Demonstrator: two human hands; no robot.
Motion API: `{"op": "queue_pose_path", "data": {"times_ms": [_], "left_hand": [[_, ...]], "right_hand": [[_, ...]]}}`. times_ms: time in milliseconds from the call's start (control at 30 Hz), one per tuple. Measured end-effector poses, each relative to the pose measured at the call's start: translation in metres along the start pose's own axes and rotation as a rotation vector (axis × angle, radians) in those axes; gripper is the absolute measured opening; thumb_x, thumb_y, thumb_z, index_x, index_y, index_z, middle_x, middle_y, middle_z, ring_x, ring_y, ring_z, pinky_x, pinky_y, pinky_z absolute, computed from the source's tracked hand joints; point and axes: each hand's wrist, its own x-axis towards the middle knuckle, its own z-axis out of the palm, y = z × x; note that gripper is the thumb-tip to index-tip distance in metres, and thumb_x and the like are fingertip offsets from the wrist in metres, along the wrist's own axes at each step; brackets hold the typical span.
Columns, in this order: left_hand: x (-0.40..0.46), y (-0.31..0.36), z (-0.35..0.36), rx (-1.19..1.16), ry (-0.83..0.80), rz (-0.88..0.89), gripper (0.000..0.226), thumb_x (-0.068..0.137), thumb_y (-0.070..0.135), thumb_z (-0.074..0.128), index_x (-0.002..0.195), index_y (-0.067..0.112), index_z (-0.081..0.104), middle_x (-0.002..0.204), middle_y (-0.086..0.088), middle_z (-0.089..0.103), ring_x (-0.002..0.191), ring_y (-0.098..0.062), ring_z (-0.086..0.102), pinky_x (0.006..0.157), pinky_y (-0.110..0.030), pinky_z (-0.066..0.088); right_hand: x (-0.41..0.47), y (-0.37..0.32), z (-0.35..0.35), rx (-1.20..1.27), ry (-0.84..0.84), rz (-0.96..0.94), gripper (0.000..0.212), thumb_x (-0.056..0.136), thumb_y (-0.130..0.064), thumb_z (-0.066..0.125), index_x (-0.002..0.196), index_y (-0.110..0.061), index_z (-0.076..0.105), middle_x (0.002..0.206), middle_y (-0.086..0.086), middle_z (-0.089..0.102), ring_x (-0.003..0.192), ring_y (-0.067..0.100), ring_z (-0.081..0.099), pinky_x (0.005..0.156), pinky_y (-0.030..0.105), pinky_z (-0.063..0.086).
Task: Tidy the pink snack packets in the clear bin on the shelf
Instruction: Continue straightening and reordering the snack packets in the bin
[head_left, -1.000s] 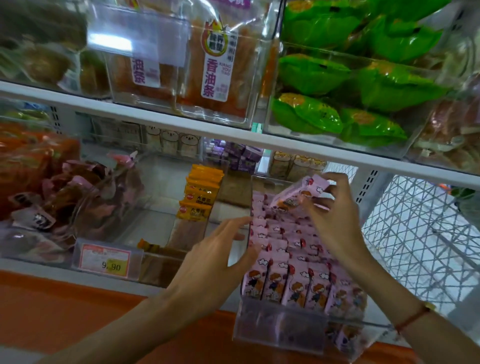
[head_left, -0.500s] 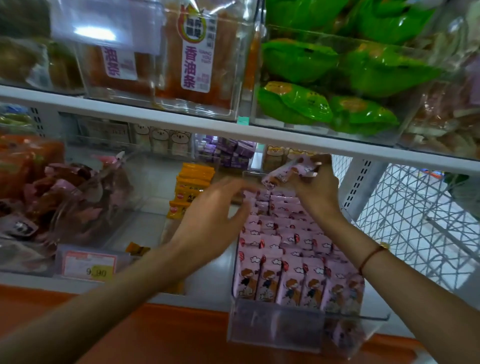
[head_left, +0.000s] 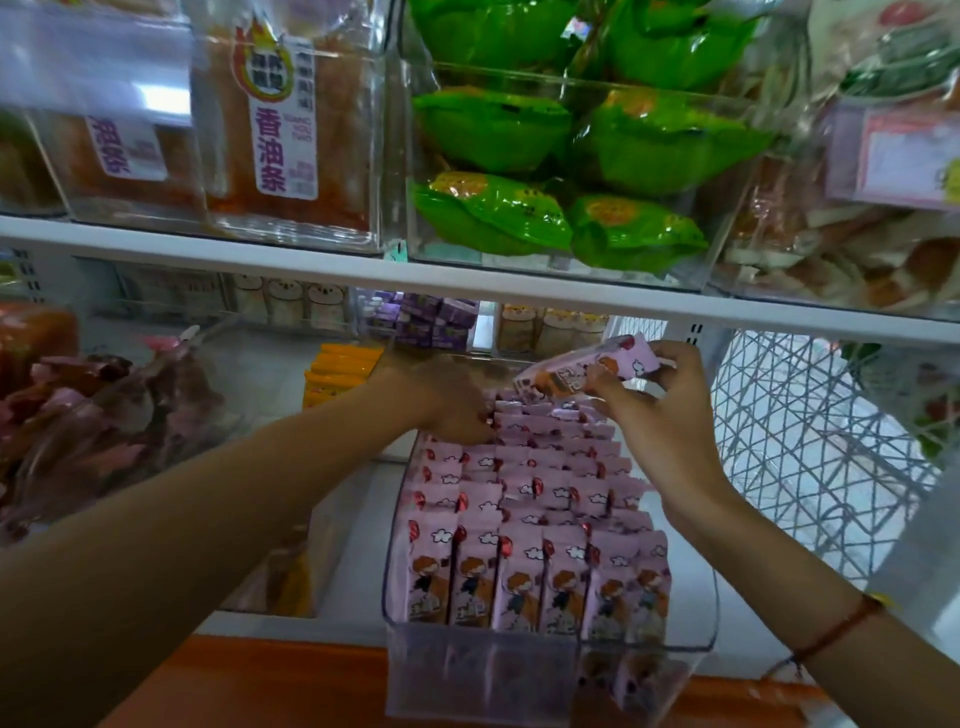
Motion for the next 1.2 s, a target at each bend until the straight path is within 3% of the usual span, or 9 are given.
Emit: {"op": "queue_pose_path", "data": {"times_ms": [167, 267, 400, 533, 600, 700, 900, 1100, 1200], "left_hand": [[-0.034, -0.003, -0.005, -0.057, 0.047, 0.05, 0.05, 0.102, 0.038, 0.025, 0.119, 0.012, 0.064, 0.125, -0.009, 0.062, 0.115, -0.025, 0.053, 0.101, -0.038, 0.039], [-0.054, 0.005, -0.005, -0.154, 0.105, 0.008, 0.065, 0.095, 0.047, 0.016, 0.116, 0.009, 0.065, 0.118, -0.012, 0.063, 0.111, -0.027, 0.055, 0.097, -0.039, 0.041], [-0.077, 0.011, 0.003, -0.392, 0.407, -0.096, 0.031, 0.098, 0.029, 0.042, 0.116, 0.022, 0.067, 0.124, -0.001, 0.063, 0.111, -0.019, 0.055, 0.093, -0.031, 0.044], [-0.118, 0.033, 0.023, -0.777, 0.745, -0.28, 0.033, 0.096, 0.034, 0.048, 0.128, 0.038, 0.049, 0.119, 0.018, 0.054, 0.104, -0.004, 0.052, 0.083, -0.025, 0.044], [-0.137, 0.047, 0.033, -0.944, 0.735, -0.35, 0.04, 0.089, 0.049, 0.045, 0.129, 0.043, 0.042, 0.11, 0.027, 0.046, 0.099, 0.002, 0.05, 0.084, -0.025, 0.045], [-0.156, 0.063, 0.045, -1.009, 0.653, -0.396, 0.049, 0.083, 0.06, 0.044, 0.13, 0.047, 0.037, 0.103, 0.033, 0.043, 0.094, 0.007, 0.051, 0.089, -0.03, 0.049], [-0.161, 0.068, 0.05, -0.947, 0.616, -0.381, 0.043, 0.09, 0.043, 0.05, 0.132, 0.041, 0.041, 0.098, 0.031, 0.051, 0.085, 0.014, 0.051, 0.076, -0.018, 0.049], [-0.164, 0.062, 0.052, -0.904, 0.594, -0.438, 0.042, 0.09, 0.041, 0.056, 0.131, 0.041, 0.045, 0.081, 0.035, 0.044, 0.061, 0.017, 0.048, 0.05, -0.008, 0.033], [-0.165, 0.059, 0.052, -0.953, 0.618, -0.443, 0.045, 0.084, 0.054, 0.054, 0.126, 0.041, 0.046, 0.089, 0.033, 0.052, 0.069, 0.021, 0.047, 0.059, -0.013, 0.038]], "right_hand": [[0.022, 0.007, 0.031, -0.167, -0.027, -0.119, 0.032, 0.086, -0.017, 0.066, 0.11, -0.019, 0.044, 0.095, -0.012, 0.058, 0.068, -0.012, 0.057, 0.057, 0.007, 0.04], [0.04, 0.018, 0.054, -0.343, -0.211, -0.091, 0.047, 0.088, -0.015, 0.064, 0.127, -0.008, 0.039, 0.111, 0.001, 0.056, 0.086, 0.01, 0.059, 0.052, 0.006, 0.037], [0.051, 0.025, 0.072, -0.527, -0.466, -0.173, 0.046, 0.084, -0.014, 0.07, 0.123, -0.005, 0.047, 0.116, 0.008, 0.06, 0.098, 0.022, 0.059, 0.073, 0.024, 0.046], [0.05, 0.038, 0.08, -0.767, -0.718, -0.279, 0.021, 0.092, -0.02, 0.059, 0.091, 0.0, 0.065, 0.096, 0.013, 0.066, 0.088, 0.025, 0.059, 0.08, 0.034, 0.047], [0.05, 0.042, 0.079, -0.863, -0.785, -0.259, 0.035, 0.099, -0.023, 0.044, 0.092, 0.002, 0.067, 0.1, 0.018, 0.064, 0.096, 0.03, 0.058, 0.089, 0.037, 0.043], [0.052, 0.039, 0.074, -0.955, -0.863, -0.236, 0.036, 0.1, -0.031, 0.041, 0.124, -0.012, 0.06, 0.135, 0.013, 0.049, 0.125, 0.028, 0.043, 0.104, 0.037, 0.032], [0.033, 0.04, 0.066, -0.852, -0.716, -0.308, 0.028, 0.089, -0.036, 0.062, 0.111, -0.02, 0.067, 0.136, 0.007, 0.052, 0.124, 0.024, 0.046, 0.095, 0.031, 0.035], [0.028, 0.038, 0.083, -0.715, -0.601, -0.238, 0.016, 0.086, -0.029, 0.067, 0.092, -0.016, 0.074, 0.105, 0.004, 0.069, 0.098, 0.017, 0.06, 0.088, 0.028, 0.044], [0.031, 0.032, 0.084, -0.499, -0.483, -0.071, 0.011, 0.089, -0.022, 0.064, 0.079, -0.025, 0.069, 0.099, -0.007, 0.067, 0.095, 0.009, 0.056, 0.085, 0.023, 0.041]]}}
